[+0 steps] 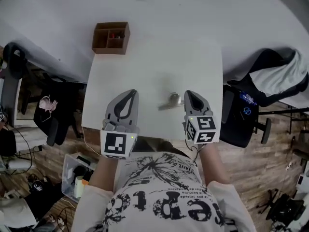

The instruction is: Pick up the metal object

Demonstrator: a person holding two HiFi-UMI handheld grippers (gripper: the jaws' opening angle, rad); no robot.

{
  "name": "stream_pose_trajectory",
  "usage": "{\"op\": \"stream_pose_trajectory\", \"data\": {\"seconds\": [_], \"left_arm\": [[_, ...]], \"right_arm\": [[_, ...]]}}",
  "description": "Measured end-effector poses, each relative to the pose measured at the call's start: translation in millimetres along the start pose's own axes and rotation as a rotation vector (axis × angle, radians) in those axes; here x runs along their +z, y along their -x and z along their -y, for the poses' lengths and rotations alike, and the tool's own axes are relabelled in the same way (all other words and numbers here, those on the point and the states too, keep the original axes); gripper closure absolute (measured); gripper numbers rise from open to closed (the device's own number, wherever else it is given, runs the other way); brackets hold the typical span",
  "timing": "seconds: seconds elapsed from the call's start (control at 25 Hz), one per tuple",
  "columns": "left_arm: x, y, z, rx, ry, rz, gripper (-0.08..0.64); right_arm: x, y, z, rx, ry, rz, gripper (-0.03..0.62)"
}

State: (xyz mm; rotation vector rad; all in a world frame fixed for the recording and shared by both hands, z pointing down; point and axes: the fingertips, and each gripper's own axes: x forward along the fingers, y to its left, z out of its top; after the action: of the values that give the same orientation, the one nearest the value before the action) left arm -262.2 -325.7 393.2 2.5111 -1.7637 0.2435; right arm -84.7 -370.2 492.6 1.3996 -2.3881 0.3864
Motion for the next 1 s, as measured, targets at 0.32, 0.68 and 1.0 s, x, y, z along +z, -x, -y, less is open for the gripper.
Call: {"op": "stream_pose_trajectory", "data": {"seconds": [0.32,0.68,1.0], "left_arm": [[-34,-24,-20,-0.11,0.026,-0.04,0.548],[-78,-27,-37,-0.103,0.03,-0.12,0.548],[-92,-31,-52,-0.055,0.025,-0.167,0.548]], "right_arm": [[-74,-47,-13,-0.04,-0.018,-0.273,0.486],[-151,-86,-7,-0.057,0.01,-0.506,0.267],[-184,-102,1,-0.052,-0.028,-0.636,0.274]]}}
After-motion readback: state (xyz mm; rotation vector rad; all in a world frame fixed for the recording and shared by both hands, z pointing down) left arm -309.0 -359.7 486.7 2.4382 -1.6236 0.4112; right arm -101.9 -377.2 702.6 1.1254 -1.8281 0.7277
